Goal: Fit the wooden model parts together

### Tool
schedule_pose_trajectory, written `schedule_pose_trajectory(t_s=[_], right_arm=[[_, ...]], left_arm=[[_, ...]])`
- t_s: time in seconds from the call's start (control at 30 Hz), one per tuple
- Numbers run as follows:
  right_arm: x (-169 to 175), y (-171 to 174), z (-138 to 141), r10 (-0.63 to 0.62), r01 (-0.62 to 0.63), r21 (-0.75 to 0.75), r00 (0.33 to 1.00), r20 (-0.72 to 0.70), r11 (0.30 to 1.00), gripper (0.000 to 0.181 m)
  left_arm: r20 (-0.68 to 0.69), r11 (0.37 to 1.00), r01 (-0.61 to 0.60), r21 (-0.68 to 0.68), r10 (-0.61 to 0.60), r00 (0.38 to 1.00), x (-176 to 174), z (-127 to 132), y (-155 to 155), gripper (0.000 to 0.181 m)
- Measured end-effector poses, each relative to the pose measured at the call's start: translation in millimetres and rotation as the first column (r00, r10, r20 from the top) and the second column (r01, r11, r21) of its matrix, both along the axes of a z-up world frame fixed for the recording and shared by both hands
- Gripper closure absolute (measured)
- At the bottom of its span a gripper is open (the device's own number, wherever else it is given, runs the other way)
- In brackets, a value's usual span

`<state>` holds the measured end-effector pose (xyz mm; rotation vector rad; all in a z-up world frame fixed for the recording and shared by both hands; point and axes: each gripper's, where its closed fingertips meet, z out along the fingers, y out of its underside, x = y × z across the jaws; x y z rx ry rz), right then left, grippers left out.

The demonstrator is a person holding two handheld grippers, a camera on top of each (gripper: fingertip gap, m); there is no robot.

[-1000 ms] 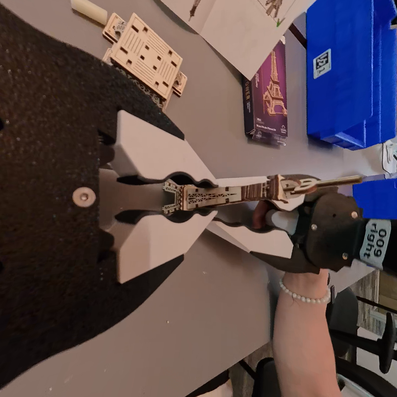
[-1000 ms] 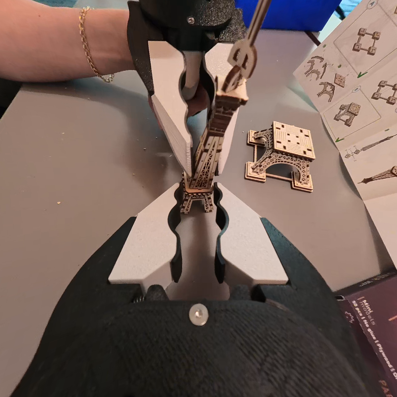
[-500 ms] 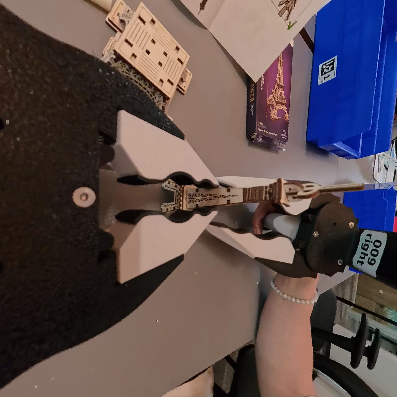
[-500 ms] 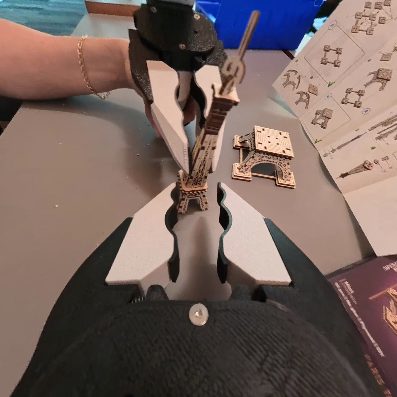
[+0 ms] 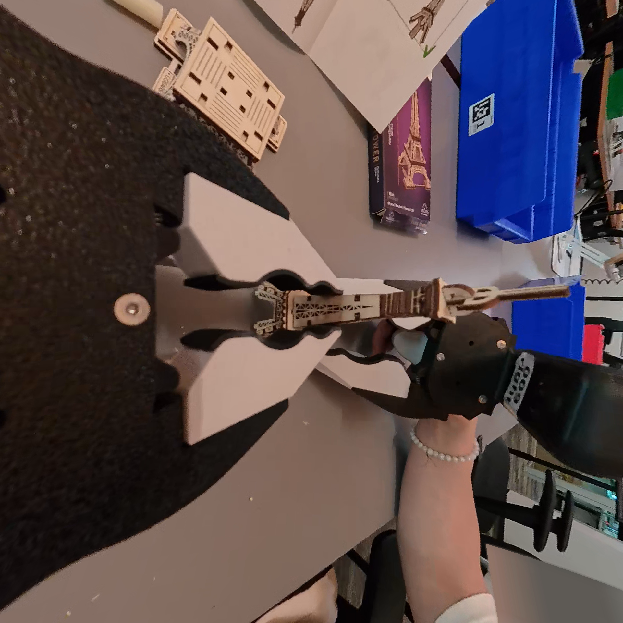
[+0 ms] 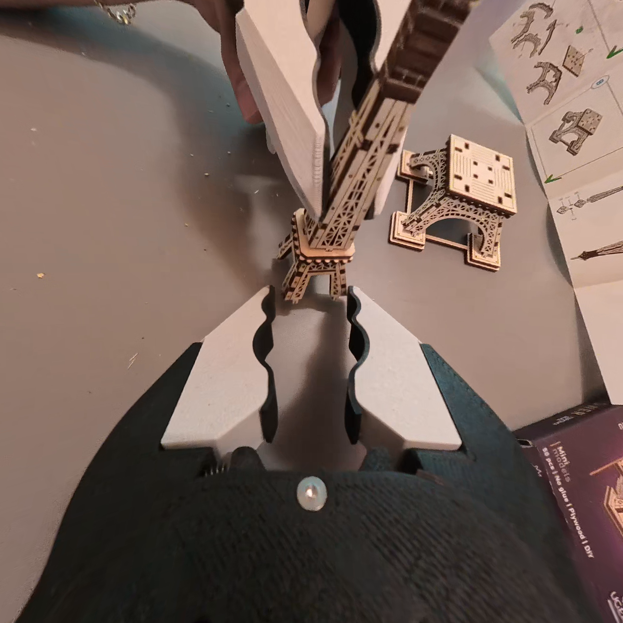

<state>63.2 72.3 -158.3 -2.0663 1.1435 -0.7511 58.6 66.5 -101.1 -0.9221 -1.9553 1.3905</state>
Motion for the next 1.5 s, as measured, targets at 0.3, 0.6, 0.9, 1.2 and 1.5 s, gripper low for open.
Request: schedule_pose_trajectory(t_s=[0.3, 0.6, 0.9, 1.2, 1.5], right_arm=[[-0.2, 1.0, 0.1, 0.007, -0.007, -0.007, 1.000, 0.004, 1.000, 0.138], [2.7, -4.8, 19.9, -0.029, 0.021, 0.075, 0.994, 0.102, 0.997, 0.137], [11.9, 2.3, 31.8, -0.022, 0.003, 0.109, 0.985, 0.169, 0.994, 0.147], [11.4, 6.5, 30.6, 0.010, -0.031, 0.144, 0.990, 0.144, 0.989, 0.157], [11.3, 6.1, 30.3, 0.012, -0.034, 0.172, 0.992, 0.128, 0.985, 0.157]], left_arm=[[0.084, 1.000, -0.015, -0.013, 0.016, 0.996, -2.4, -8.8, -1.9, 0.167], [0.077, 1.000, -0.017, 0.005, 0.016, 0.997, -2.1, -9.7, -1.9, 0.166], [0.065, 1.000, -0.018, 0.021, 0.016, 0.998, -1.7, -9.6, -2.1, 0.166], [0.047, 0.999, -0.021, 0.025, 0.019, 0.999, 8.0, -1.4, 4.8, 0.160], [0.228, 0.992, -0.029, 0.121, 0.001, 0.974, 18.7, -31.6, 13.9, 0.150]])
